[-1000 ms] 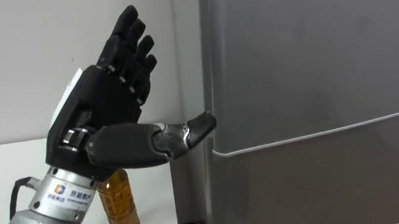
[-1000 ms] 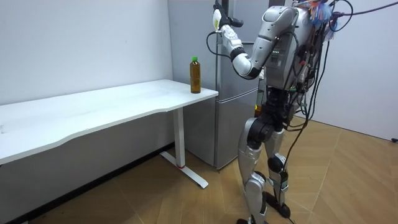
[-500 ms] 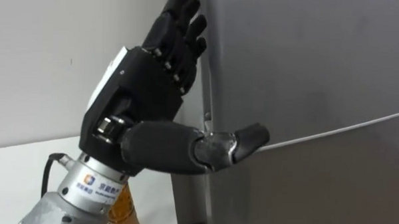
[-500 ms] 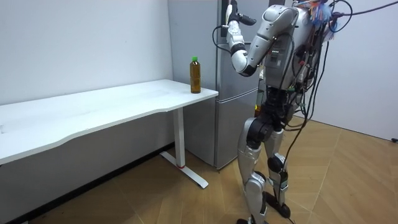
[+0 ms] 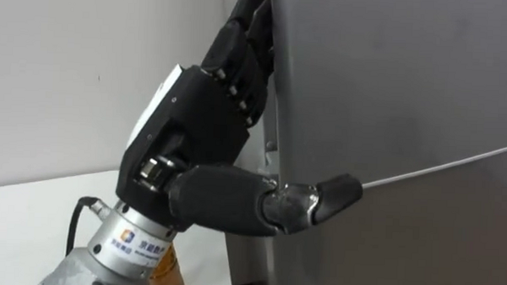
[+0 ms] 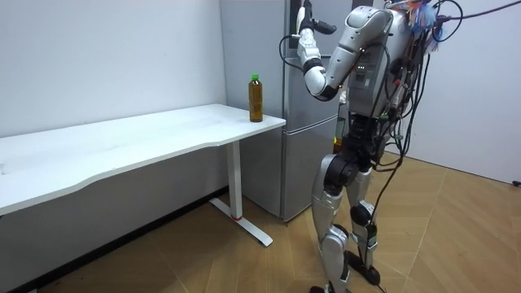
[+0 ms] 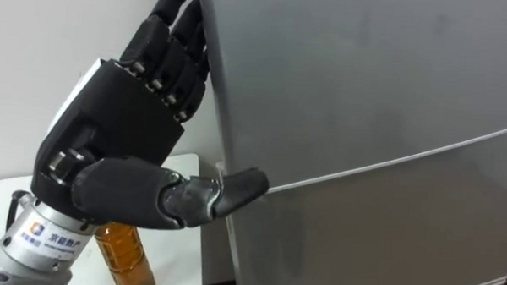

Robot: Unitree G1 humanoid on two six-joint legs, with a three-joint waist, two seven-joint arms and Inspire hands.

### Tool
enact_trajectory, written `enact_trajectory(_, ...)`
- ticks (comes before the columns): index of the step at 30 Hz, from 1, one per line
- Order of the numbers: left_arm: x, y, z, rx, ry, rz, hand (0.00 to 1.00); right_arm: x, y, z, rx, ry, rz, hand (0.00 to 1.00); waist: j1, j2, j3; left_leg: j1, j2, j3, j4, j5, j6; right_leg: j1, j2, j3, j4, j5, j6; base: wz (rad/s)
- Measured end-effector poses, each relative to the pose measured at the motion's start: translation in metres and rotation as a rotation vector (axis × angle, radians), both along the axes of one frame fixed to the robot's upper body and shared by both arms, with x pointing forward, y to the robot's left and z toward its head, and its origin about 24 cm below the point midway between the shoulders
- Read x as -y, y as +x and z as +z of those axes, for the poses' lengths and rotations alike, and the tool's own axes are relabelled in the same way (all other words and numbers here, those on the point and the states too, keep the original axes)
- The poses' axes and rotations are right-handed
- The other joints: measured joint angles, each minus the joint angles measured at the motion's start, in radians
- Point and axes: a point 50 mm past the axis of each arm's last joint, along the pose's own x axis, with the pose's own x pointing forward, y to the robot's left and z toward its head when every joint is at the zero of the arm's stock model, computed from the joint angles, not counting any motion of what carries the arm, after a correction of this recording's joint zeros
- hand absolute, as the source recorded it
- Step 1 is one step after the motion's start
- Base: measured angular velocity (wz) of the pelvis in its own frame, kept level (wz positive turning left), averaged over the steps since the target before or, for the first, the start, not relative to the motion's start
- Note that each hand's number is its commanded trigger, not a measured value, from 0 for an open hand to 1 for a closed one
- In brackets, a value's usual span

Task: Put the bottle in the upper fridge

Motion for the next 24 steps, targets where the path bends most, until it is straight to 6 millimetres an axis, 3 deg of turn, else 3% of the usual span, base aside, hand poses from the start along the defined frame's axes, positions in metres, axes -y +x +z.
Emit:
enact_trajectory(5, -0.001, 0.002, -0.001, -0.006, -0.049, 0.004, 0.79, -0.001, 0.003, 0.000, -0.001, -0.006, 0.020, 0.00, 0.001, -0.001, 0.0014, -0.019, -0.003, -0.024, 0.015, 0.001, 0.002, 0.005, -0.003, -0.032, -0.001, 0.000, 0.000, 0.18)
enact_trajectory(8, 0.004, 0.000, -0.001, -0.017, -0.094, -0.054, 0.59, -0.002, 0.005, 0.000, 0.000, -0.010, 0.038, 0.00, -0.001, -0.001, 0.0011, -0.020, -0.003, -0.024, 0.015, 0.001, 0.002, 0.006, -0.003, -0.033, -0.001, 0.000, 0.000, 0.02)
enact_trajectory(15, 0.029, -0.008, -0.007, -0.031, -0.055, -0.228, 0.27, -0.001, 0.004, 0.000, 0.000, -0.012, 0.037, 0.00, -0.004, 0.001, 0.0002, -0.019, -0.003, -0.023, 0.015, 0.001, 0.002, 0.005, -0.003, -0.032, -0.001, 0.000, 0.000, 0.00)
enact_trajectory(19, 0.042, -0.014, -0.010, -0.020, -0.016, -0.337, 0.03, -0.001, 0.005, 0.000, 0.001, -0.012, 0.038, 0.00, -0.005, 0.002, -0.0002, -0.018, -0.003, -0.021, 0.015, 0.001, 0.002, 0.006, -0.003, -0.031, 0.000, 0.000, 0.000, 0.00)
enact_trajectory(24, 0.051, -0.019, -0.014, -0.024, 0.031, -0.413, 0.00, -0.001, 0.005, 0.000, 0.002, -0.011, 0.036, 0.00, -0.008, 0.003, -0.0005, -0.016, -0.003, -0.019, 0.015, 0.001, 0.003, 0.005, -0.003, -0.028, 0.000, 0.000, 0.000, 0.00)
